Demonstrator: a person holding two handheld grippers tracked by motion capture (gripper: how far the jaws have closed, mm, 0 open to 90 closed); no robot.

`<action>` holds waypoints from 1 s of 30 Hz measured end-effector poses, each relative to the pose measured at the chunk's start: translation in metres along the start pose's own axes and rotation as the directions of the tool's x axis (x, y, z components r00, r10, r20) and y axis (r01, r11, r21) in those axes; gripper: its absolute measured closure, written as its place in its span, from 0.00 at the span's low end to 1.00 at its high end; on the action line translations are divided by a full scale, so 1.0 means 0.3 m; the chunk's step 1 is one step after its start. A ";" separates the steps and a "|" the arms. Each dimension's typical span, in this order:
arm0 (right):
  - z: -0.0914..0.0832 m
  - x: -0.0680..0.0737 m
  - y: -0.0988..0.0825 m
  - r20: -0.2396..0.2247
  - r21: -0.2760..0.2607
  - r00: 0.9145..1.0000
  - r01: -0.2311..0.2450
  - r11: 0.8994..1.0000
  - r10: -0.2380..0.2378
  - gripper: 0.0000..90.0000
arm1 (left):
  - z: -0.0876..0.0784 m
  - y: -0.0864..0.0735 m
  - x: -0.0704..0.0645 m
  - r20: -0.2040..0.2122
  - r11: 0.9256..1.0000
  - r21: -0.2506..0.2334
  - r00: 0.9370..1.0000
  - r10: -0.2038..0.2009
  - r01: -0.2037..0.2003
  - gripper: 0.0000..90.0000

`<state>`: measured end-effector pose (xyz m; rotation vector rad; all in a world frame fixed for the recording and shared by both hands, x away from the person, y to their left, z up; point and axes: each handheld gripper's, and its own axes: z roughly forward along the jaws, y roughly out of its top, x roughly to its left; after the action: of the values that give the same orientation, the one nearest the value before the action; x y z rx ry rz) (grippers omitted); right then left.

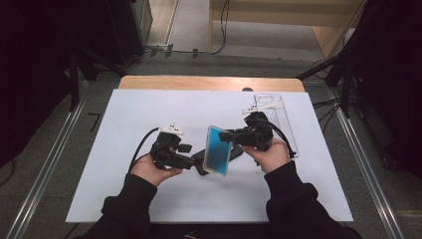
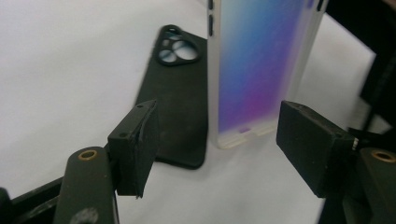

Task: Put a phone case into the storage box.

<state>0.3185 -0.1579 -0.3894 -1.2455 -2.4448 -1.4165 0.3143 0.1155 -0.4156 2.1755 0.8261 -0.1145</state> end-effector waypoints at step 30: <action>-0.017 -0.018 -0.003 -0.215 0.018 0.937 0.285 0.958 -0.275 0.85 | -0.005 0.168 0.021 0.237 0.961 0.019 0.935 0.264 -0.276 0.40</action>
<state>0.3198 -0.1654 -0.3893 -0.7132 -2.5640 -1.4519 0.3490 0.0958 -0.3839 2.2487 0.3905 -0.2492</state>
